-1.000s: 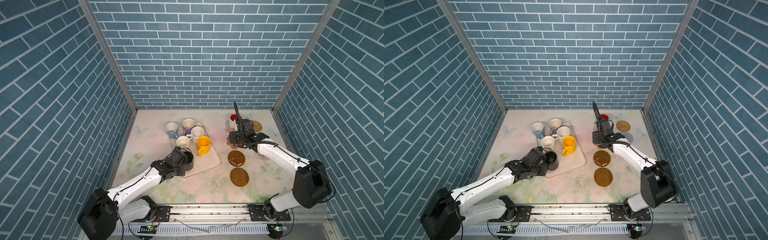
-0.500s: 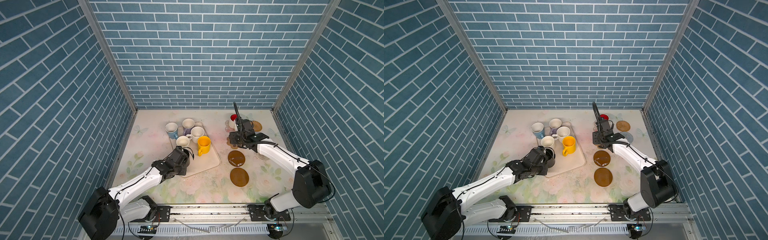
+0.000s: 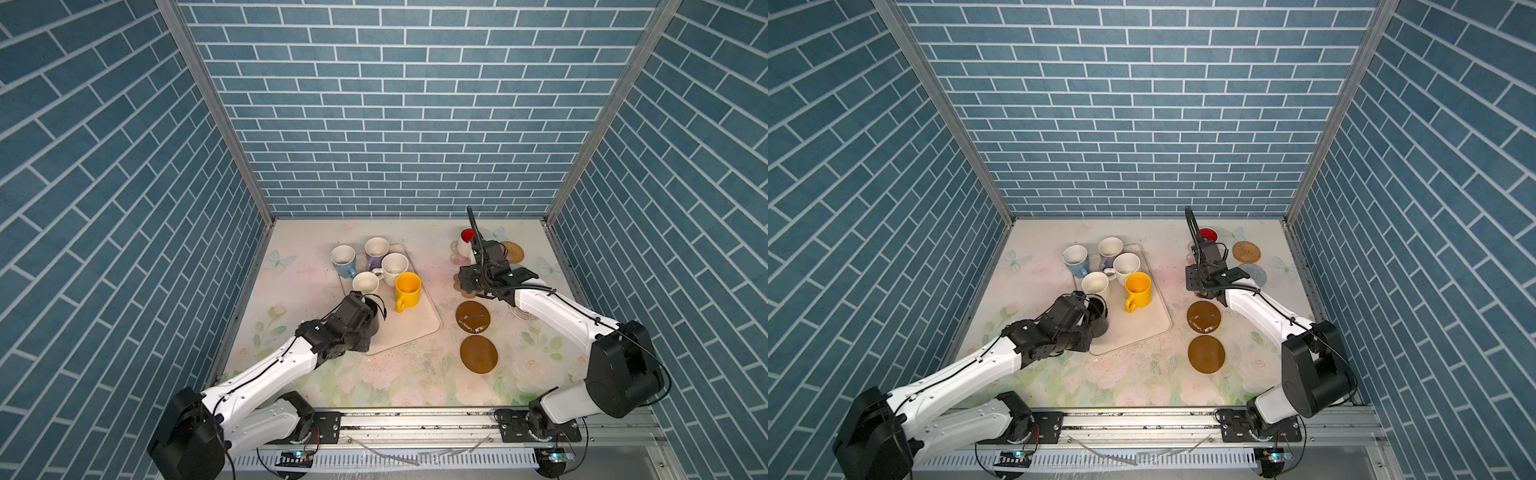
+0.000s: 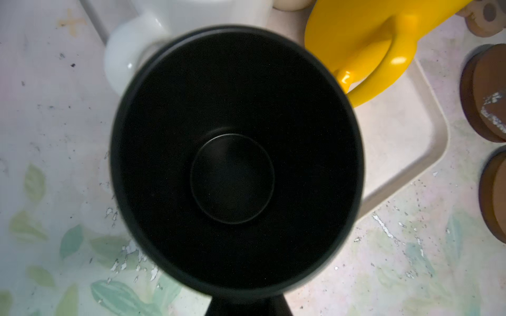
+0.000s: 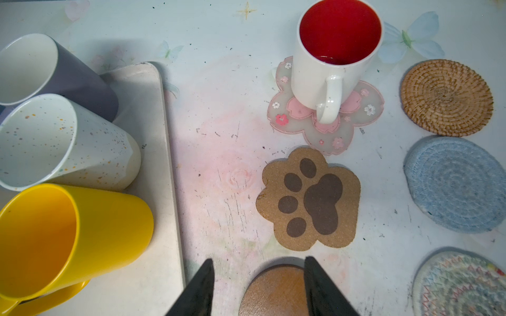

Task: Place cups on coasters
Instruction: Pick up the cup from the tray.

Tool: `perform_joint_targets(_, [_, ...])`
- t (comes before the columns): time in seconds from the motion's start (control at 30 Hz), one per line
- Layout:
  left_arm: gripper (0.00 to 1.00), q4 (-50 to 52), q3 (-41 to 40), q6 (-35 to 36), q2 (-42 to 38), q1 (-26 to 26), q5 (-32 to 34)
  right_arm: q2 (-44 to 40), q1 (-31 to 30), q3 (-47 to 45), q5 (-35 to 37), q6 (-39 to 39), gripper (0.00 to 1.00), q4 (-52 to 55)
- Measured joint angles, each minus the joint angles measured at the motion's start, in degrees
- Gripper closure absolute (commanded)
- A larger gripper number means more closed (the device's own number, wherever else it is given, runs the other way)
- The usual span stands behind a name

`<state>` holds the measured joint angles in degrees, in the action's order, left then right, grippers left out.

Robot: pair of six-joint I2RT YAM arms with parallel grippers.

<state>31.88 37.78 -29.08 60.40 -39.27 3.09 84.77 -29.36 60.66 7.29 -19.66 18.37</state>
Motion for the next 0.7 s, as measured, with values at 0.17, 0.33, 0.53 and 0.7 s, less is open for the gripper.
perform_joint_targets(0.17, [1.0,3.3,4.6,1.4,-0.6,-0.2,0.3,-0.9,0.0,-0.3,0.0,0.0,0.46,0.0])
perform_joint_targets(0.33, [1.0,6.1,9.5,3.0,-0.5,-1.0,0.5,-1.5,0.1,-0.8,0.0,0.0,0.46,0.0])
perform_joint_targets(0.53, [1.0,9.3,17.6,4.7,2.7,-3.5,1.2,-3.9,2.6,-3.1,-2.5,-1.5,0.46,-1.4])
perform_joint_targets(0.7, [1.0,10.2,24.2,5.9,7.5,-5.9,1.8,-6.5,6.2,-6.3,-6.1,-3.3,0.42,-2.9])
